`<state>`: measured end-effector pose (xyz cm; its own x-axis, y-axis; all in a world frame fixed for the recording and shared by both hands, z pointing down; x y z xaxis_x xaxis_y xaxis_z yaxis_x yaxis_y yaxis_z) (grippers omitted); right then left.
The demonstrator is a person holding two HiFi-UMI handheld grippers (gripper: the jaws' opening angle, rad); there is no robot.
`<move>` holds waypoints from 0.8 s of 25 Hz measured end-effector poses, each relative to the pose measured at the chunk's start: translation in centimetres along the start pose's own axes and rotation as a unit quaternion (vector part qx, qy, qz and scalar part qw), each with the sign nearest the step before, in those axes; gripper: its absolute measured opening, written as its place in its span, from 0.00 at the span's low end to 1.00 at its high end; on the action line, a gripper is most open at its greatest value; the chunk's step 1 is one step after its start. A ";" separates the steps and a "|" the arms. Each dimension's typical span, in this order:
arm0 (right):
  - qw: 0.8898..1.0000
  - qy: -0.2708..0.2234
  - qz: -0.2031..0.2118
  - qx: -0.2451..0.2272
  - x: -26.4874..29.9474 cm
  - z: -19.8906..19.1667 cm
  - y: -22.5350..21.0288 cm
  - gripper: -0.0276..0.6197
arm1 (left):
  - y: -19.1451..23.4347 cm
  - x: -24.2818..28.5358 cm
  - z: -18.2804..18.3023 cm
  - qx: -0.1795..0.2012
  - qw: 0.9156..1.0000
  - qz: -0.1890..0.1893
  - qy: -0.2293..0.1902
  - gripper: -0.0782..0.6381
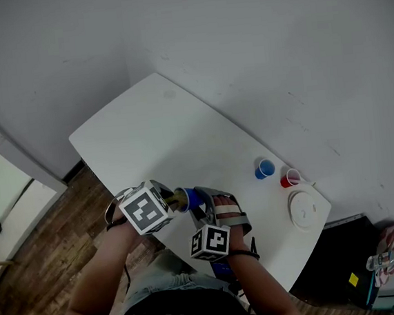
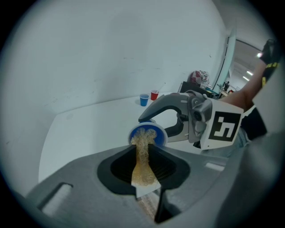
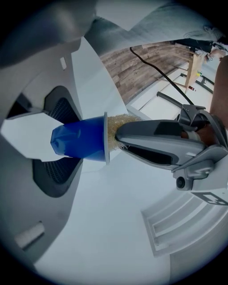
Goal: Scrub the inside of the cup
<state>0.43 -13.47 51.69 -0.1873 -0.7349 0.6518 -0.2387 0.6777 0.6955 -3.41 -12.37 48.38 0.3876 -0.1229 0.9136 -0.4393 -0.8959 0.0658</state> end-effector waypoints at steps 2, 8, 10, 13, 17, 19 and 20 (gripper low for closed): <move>1.000 0.005 -0.001 -0.006 0.0 -0.1 -0.2 0.41 | -0.3 -0.1 -0.1 -0.003 1.000 -0.009 -0.001 0.23; 1.000 0.007 -0.001 -0.003 0.1 -0.4 -0.3 0.41 | -1.7 -0.8 0.5 -0.005 0.999 -0.049 -0.020 0.23; 1.000 0.003 0.000 0.002 0.0 -0.3 -0.3 0.41 | -1.9 -1.1 1.0 -0.005 0.998 -0.053 -0.030 0.23; 1.000 -0.002 0.000 0.007 -0.1 0.0 -0.3 0.41 | -1.4 -1.4 1.3 -0.004 0.999 -0.033 -0.029 0.23; 1.000 -0.006 -0.006 0.018 -0.2 0.2 -0.7 0.41 | -0.2 -1.5 0.8 -0.005 1.000 0.004 -0.016 0.23; 1.000 -0.005 -0.009 0.019 -0.2 0.1 -0.9 0.41 | 0.0 -1.3 0.4 -0.005 1.000 0.012 -0.004 0.23; 1.000 -0.002 -0.009 0.015 -0.3 0.0 -0.9 0.41 | 0.0 -1.2 0.2 -0.005 1.000 0.011 0.002 0.23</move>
<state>0.68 -13.87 50.93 -0.1871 -0.7473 0.6376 -0.2706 0.6631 0.6979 -3.75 -12.25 47.18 0.3752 -0.1414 0.9161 -0.4552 -0.8890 0.0492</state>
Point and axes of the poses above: the fingertips, and each gripper's own axes: x forward along the fingers, y to its left, z out of its top, the point moved 1 cm from there along -x, backward along the fingers, and after that the axes turned 9 degrees about y, right-handed, at the moved point
